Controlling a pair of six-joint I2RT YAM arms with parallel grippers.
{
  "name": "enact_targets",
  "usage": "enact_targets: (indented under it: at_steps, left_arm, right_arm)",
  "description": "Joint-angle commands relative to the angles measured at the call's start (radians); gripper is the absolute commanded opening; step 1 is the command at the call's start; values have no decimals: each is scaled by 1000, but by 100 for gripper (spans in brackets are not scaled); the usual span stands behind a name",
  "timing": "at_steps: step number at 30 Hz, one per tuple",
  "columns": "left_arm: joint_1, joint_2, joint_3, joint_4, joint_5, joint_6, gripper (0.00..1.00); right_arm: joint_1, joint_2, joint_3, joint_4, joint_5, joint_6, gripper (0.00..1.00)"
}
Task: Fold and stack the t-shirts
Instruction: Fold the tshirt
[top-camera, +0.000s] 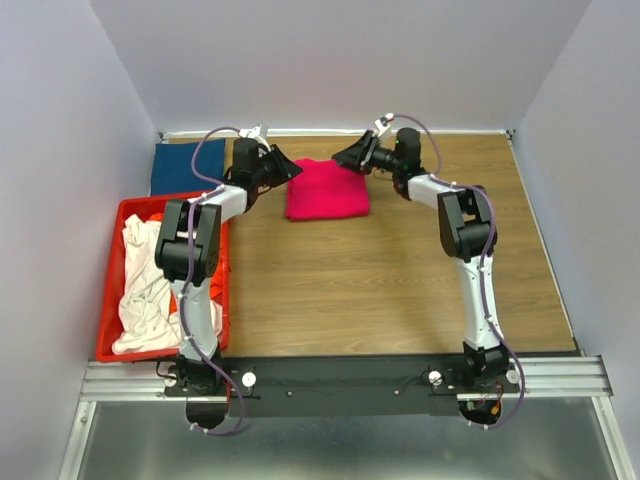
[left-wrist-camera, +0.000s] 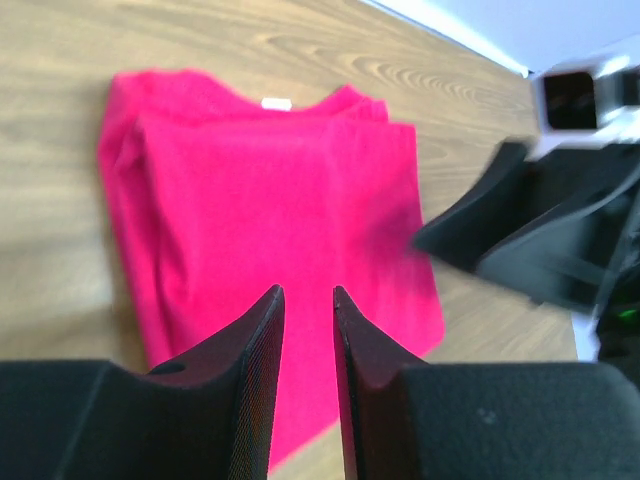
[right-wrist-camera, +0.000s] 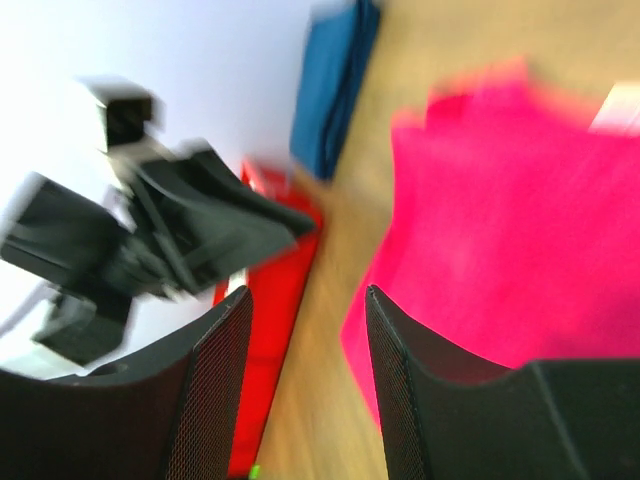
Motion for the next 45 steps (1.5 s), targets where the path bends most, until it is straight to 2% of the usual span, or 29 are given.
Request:
enact_targets:
  at_steps: [1,5,10,14,19,23,27,33,37,45]
  left_arm:
    - [-3,109,91,27,71,-17,34]
    - [-2,206,202,36,91,-42,34]
    - [4,312,295,-5,88,-94,34]
    - [27,341,281,-5,81,-166,34]
    - [59,300,221,-3,57,-209,34]
    - [66,219,215,-48,23,-166,34]
    - [58,105,175,-77,-21,-105,34]
    - [30,-146,114,-177,-145,23,35]
    - [26,-301,14,-230,-204,78,36]
    - [27,-556,-67,-480,-339,247,40]
  right_arm:
    - [-57,90,125,-7,78,-4,56]
    - [-85,189,244,-8,136,37,57]
    - [-93,293,314,-45,184,74,57]
    - [-99,322,312,-140,236,39,57]
    - [-117,273,257,-175,262,-16,57]
    - [-119,171,263,-295,270,-161,57]
    - [-116,10,188,-352,279,-299,57]
    - [-74,-176,21,-393,210,-350,57]
    - [-24,-210,-71,-392,159,-346,57]
    - [16,-164,-206,-387,118,-369,56]
